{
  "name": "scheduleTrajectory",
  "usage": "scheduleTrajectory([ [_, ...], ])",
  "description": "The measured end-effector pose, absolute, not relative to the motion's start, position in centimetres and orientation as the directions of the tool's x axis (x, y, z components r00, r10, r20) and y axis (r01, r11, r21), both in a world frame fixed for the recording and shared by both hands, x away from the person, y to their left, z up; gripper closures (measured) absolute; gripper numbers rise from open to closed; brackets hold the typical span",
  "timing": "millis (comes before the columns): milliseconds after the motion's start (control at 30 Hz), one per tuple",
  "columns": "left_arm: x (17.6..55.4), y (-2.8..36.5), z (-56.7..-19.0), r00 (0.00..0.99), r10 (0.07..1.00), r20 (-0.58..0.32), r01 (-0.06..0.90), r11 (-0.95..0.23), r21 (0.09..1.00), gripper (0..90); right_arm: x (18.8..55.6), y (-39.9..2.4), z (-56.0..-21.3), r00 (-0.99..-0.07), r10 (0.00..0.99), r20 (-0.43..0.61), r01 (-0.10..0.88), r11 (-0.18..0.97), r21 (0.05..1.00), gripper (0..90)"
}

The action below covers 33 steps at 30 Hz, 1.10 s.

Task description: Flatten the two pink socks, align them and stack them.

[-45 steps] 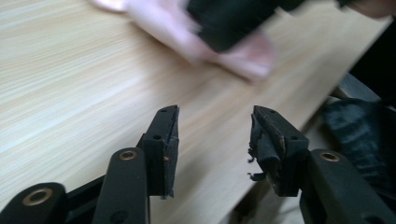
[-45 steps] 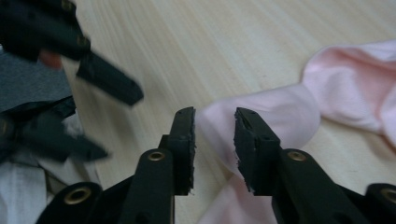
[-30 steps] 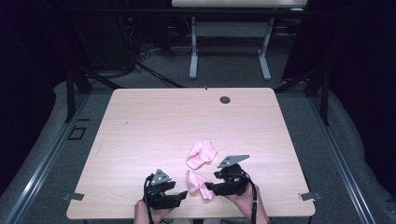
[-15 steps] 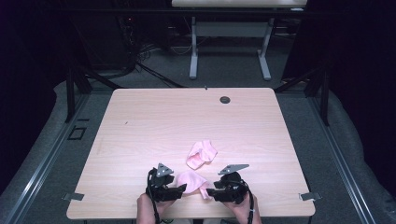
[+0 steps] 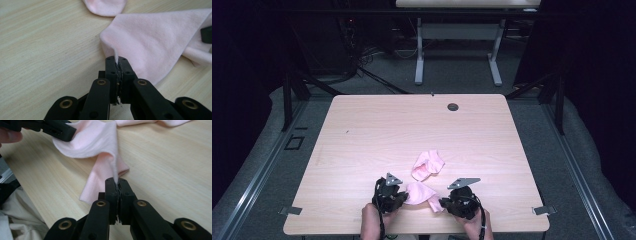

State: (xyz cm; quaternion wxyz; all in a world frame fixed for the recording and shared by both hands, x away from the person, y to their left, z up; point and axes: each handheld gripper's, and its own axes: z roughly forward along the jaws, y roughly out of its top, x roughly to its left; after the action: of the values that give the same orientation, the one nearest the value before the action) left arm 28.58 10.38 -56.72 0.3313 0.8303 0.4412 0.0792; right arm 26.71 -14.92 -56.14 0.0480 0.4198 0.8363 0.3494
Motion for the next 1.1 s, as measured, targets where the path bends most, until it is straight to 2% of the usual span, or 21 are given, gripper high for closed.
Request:
scheduleTrajectory([
  [133,28.7,9.6,-55.3,0.631,0.754,-0.183,0.648,-0.382,0.659,89.1,26.6,-15.9,-54.7,-0.641,0.759,0.115,0.625,0.428,0.653,87.8],
  [233,28.8,8.6,-53.1,0.663,0.723,-0.194,0.606,-0.366,0.707,89.1,26.4,-16.7,-52.6,-0.638,0.770,-0.004,0.573,0.478,0.665,87.8],
  [267,28.7,8.4,-52.6,0.669,0.717,-0.194,0.597,-0.363,0.715,89.1,26.3,-17.0,-51.5,-0.638,0.767,-0.071,0.542,0.512,0.667,87.8],
  [367,28.8,7.8,-51.3,0.692,0.700,-0.175,0.565,-0.374,0.736,89.0,26.0,-17.5,-49.4,-0.636,0.749,-0.185,0.481,0.572,0.664,87.7],
  [433,28.9,7.9,-51.5,0.689,0.702,-0.178,0.571,-0.376,0.730,89.0,25.8,-17.6,-48.5,-0.655,0.723,-0.221,0.452,0.609,0.651,87.3],
  [500,28.9,8.4,-52.3,0.680,0.708,-0.188,0.593,-0.381,0.709,89.0,25.7,-17.3,-48.8,-0.694,0.694,-0.192,0.458,0.630,0.627,84.0],
  [600,28.6,9.5,-54.2,0.663,0.721,-0.202,0.633,-0.396,0.665,89.0,25.6,-16.5,-51.0,-0.776,0.628,-0.061,0.481,0.650,0.589,75.8],
  [733,28.2,10.9,-55.7,0.644,0.737,-0.207,0.666,-0.406,0.627,89.1,25.3,-15.4,-53.9,-0.819,0.565,0.100,0.514,0.643,0.568,66.1],
  [800,28.0,11.4,-55.9,0.637,0.741,-0.213,0.673,-0.400,0.623,89.2,25.3,-15.6,-54.1,-0.819,0.556,0.142,0.526,0.627,0.575,63.2],
  [967,27.8,12.1,-56.2,0.636,0.742,-0.211,0.671,-0.398,0.626,89.1,26.3,-17.7,-53.8,-0.748,0.637,0.184,0.588,0.509,0.629,59.2],
  [1100,27.6,12.4,-56.4,0.625,0.750,-0.216,0.678,-0.384,0.627,89.0,27.6,-18.7,-54.6,-0.670,0.711,0.212,0.664,0.447,0.599,58.7],
])
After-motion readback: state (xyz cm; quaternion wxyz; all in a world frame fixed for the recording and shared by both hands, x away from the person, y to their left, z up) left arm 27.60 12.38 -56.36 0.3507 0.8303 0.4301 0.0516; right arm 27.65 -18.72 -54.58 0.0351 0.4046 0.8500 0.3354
